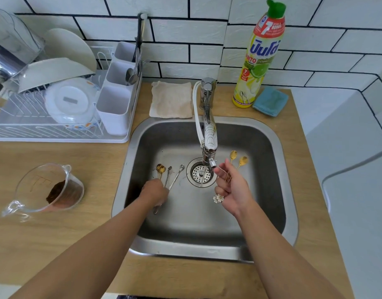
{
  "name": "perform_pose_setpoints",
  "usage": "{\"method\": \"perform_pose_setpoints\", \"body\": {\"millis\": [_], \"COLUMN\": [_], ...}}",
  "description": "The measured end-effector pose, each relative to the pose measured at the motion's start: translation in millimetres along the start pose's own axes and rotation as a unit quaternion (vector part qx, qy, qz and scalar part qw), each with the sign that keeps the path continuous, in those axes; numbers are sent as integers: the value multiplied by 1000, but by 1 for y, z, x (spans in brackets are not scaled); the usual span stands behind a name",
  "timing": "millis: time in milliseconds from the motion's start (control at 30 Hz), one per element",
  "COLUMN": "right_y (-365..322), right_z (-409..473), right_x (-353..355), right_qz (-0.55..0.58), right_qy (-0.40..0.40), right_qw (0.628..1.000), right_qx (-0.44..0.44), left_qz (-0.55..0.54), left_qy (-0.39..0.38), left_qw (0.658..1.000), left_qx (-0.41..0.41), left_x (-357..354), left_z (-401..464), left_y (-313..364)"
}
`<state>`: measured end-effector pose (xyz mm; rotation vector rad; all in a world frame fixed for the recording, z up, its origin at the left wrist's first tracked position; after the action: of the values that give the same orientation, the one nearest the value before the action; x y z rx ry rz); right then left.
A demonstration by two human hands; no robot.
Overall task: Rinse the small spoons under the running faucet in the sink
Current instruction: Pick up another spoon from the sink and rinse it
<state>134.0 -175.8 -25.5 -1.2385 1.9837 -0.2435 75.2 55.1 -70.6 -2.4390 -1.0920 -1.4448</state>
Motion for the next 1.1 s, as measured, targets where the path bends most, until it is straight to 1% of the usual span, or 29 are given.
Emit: {"method": "perform_pose_setpoints", "body": {"millis": [67, 133, 233, 300, 400, 467, 533, 600, 700, 800, 867, 967, 1033, 1100], "right_y": [3, 8, 19, 23, 22, 17, 14, 11, 6, 2, 3, 8, 12, 7], "right_z": [2, 4, 6, 6, 5, 4, 5, 7, 15, 15, 14, 11, 8, 8], "right_x": [1, 1, 1, -2, -11, -15, -17, -18, -17, -16, -13, -10, -10, -11], "right_qz": [-22, -73, -164, -202, -236, -266, -318, -362, -358, -370, -375, -372, -364, -363], "right_qy": [8, 26, 48, 29, -10, -17, -17, 1, 46, 67, 51, -35, -78, -56], "right_qw": [1000, 997, 984, 977, 968, 959, 941, 924, 921, 913, 913, 921, 921, 919], "right_qx": [5, 23, 45, 57, 79, 101, 115, 125, 146, 160, 153, 113, 116, 144], "left_qz": [-35, -89, -187, -239, -300, -302, -295, -289, -275, -278, -282, -316, -318, -304], "left_qy": [-8, -17, -69, -96, -122, -119, -110, -114, -129, -134, -136, -142, -157, -172], "left_qw": [999, 993, 971, 954, 932, 929, 930, 931, 932, 930, 929, 919, 915, 915], "left_qx": [-32, -73, -129, -153, -161, -179, -190, -192, -198, -201, -197, -187, -194, -201], "left_x": [1, 1, -1, -1, -1, -1, -1, -1, -2, 0, 2, 5, 6, 6], "left_z": [-9, -22, -46, -59, -74, -82, -87, -89, -90, -90, -90, -89, -90, -93], "left_y": [8, 20, 43, 58, 69, 71, 69, 66, 63, 62, 63, 65, 68, 69]}}
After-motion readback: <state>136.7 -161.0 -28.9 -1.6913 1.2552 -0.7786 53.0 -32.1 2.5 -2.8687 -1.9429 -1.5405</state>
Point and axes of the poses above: each hand's wrist, its own z-axis towards the middle knuckle, its own x-axis out of the back of the hand, y = z × x, the point moved 3 cm from there along z, towards the middle knuckle, and after that the axes turned 4 degrees about y, right-handed, at the moved point
